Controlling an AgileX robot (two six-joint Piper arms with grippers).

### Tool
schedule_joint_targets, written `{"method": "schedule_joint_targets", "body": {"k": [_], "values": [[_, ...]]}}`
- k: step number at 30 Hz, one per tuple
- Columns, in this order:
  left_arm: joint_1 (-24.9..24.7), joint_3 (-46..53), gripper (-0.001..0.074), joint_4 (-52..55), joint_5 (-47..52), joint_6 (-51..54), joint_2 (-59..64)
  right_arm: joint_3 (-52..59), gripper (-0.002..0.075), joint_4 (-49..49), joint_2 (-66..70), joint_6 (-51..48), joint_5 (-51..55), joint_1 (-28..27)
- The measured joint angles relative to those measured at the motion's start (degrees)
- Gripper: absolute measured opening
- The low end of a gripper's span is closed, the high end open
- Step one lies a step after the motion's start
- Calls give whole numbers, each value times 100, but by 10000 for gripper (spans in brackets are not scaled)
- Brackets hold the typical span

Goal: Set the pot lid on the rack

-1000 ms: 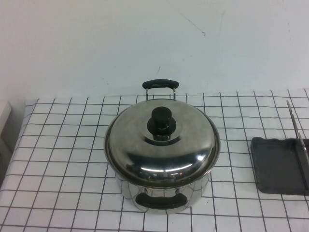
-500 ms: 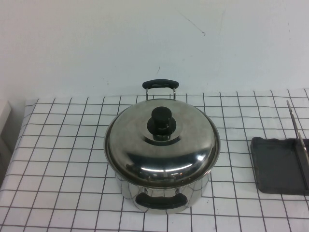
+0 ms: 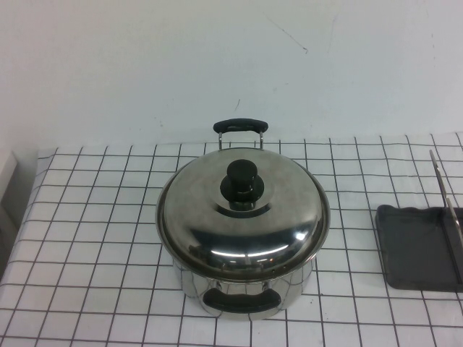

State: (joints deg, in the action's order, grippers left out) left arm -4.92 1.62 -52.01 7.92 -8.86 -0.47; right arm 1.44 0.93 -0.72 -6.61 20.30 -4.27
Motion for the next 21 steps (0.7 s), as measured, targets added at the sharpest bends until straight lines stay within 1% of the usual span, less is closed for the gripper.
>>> {"method": "schedule_joint_targets", "body": {"k": [5,9,13,15,17,21], "values": [[0,0,-3,-175,-543,707,0,0,-3,0,0,0,0,0],[0,0,-4,-301,-566,848,0,0,-3,0,0,0,0,0],[0,0,-3,-205,-680,959,0,0,-2,0,0,0,0,0],[0,-54,-3,103,-475,1290,0,0,-3,0,0,0,0,0],[0,-331,-3,455,38,1819,12,0,-3,0,0,0,0,0],[0,-1243,-3,802,868,3055,531,0,-2,0,0,0,0,0]]}}
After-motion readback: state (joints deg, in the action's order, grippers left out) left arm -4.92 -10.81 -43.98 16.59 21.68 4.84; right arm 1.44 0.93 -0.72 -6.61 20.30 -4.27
